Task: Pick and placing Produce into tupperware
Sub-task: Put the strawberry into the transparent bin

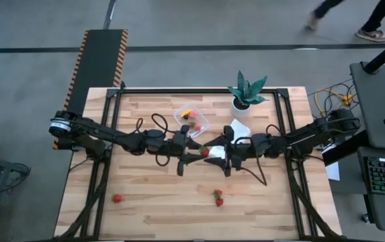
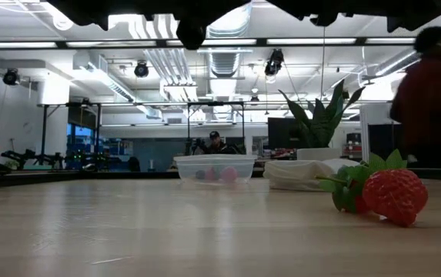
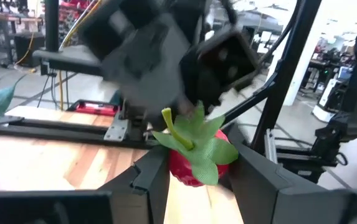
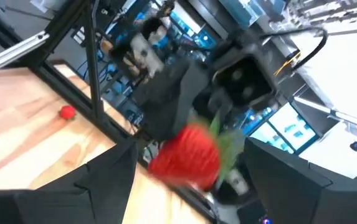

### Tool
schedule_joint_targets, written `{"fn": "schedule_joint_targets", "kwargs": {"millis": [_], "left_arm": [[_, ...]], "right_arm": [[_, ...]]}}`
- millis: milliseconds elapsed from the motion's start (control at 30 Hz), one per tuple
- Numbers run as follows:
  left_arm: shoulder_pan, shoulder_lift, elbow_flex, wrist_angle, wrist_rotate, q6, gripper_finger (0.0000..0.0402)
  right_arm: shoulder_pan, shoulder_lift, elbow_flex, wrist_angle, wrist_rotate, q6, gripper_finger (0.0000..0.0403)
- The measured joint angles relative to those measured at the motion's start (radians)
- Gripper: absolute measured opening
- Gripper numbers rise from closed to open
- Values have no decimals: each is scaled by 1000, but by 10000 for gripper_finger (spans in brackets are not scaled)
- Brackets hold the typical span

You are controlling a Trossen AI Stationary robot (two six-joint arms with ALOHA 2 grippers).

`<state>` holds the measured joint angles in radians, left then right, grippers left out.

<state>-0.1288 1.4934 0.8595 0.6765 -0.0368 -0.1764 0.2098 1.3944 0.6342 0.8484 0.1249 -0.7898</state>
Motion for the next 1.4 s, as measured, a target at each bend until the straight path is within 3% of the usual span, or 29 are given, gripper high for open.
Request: {"fn": "schedule_joint_targets", "kwargs": {"millis": [267, 900, 1167, 1400], "left_arm": [[3, 0, 0, 5, 0, 2, 126], [5, 0, -1, 5, -1, 2, 126], [5, 0, -1, 5, 1, 3, 132], [5, 0, -1, 5, 7, -5, 181]], "right_arm": [[1, -1, 1, -7, 0, -15, 280], [2, -1, 0, -7, 0, -37, 166], [2, -1, 0, -7, 0, -38, 166], [2, -1, 0, -7, 4, -44, 165]]}}
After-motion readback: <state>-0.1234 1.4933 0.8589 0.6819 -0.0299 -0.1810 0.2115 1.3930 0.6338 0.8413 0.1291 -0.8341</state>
